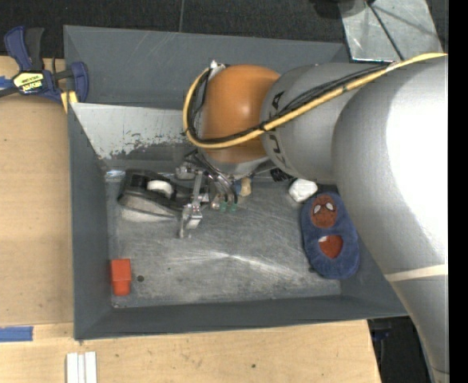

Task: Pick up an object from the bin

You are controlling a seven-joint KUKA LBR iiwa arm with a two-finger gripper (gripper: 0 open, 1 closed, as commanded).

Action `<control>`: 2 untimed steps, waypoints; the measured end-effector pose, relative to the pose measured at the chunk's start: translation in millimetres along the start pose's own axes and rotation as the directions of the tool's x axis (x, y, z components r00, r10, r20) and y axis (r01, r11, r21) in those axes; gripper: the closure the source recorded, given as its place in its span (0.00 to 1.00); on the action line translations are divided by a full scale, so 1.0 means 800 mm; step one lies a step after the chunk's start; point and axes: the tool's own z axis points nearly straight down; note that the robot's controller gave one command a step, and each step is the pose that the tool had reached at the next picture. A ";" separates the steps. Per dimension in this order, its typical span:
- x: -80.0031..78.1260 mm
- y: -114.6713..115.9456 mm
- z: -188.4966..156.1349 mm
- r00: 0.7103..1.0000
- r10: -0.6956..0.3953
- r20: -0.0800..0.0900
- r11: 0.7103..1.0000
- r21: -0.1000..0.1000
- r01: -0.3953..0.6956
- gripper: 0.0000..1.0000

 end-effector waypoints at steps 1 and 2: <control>0.010 -0.027 -0.001 0.990 -0.141 0.012 0.990 -0.002 0.141 0.00; 0.007 -0.027 -0.005 0.990 -0.138 0.019 0.990 -0.002 0.138 1.00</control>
Offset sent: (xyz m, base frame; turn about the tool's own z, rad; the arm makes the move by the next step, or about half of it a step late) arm -0.0133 -0.0231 -0.0051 -0.1427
